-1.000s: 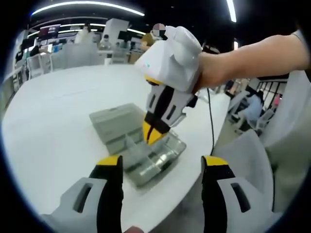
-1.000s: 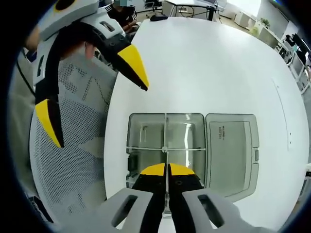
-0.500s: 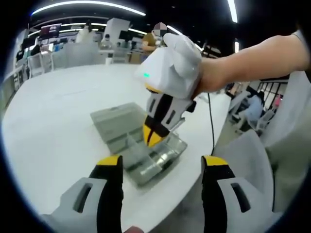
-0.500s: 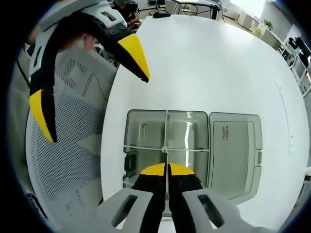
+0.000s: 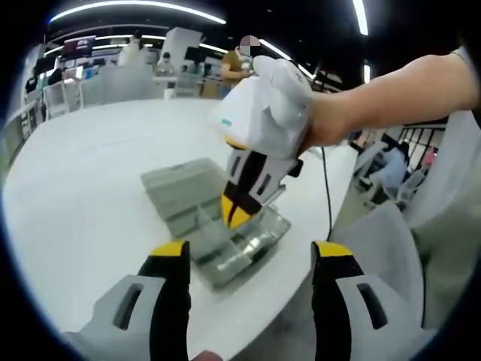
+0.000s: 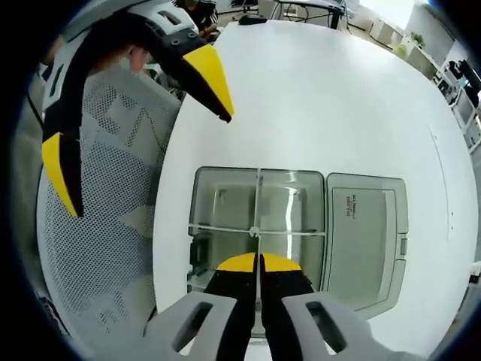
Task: Insert the divider into the dual guide fixture by aligning both edges with the guide slots and pushing it downward to the bottom, including one-sided entry, uneven engagement, binding, and posture correction.
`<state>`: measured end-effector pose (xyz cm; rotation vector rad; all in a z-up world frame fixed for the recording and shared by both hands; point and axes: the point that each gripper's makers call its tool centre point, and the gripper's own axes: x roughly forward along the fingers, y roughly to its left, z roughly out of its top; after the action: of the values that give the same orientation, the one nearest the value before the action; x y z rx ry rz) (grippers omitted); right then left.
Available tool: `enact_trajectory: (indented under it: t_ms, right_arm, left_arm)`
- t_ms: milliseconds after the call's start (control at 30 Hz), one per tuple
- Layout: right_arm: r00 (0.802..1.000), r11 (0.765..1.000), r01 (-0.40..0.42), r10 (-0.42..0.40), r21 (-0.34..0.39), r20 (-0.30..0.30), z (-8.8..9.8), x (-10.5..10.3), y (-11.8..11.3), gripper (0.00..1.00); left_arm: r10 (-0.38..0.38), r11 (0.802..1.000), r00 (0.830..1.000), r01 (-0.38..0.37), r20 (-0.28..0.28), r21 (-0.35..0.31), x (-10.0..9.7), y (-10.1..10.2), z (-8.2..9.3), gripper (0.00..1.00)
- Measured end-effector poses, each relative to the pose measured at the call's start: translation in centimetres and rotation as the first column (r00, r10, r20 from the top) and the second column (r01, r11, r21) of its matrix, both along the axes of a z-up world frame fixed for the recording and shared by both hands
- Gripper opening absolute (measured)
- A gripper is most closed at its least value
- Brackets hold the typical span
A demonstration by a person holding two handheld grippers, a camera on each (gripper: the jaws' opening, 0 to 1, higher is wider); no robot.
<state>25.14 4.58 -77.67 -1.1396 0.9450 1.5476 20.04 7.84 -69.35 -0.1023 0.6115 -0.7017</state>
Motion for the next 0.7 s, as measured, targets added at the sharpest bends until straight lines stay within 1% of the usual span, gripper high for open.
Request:
enact_trajectory:
  t_ms: [500, 700]
  right_arm:
    - [1.0, 1.0, 0.008, -0.008, -0.007, 0.006, 0.06, -0.07, -0.01, 0.0]
    - [0.999, 0.999, 0.033, -0.033, -0.012, 0.001, 0.1, -0.09, 0.02, 0.0]
  left_arm:
    - [0.002, 1.0, 1.0, -0.002, 0.002, 0.0, 0.0, 0.03, 0.06, 0.63]
    - [0.0, 1.0, 1.0, 0.0, 0.002, 0.0, 0.01, -0.03, 0.09, 0.63]
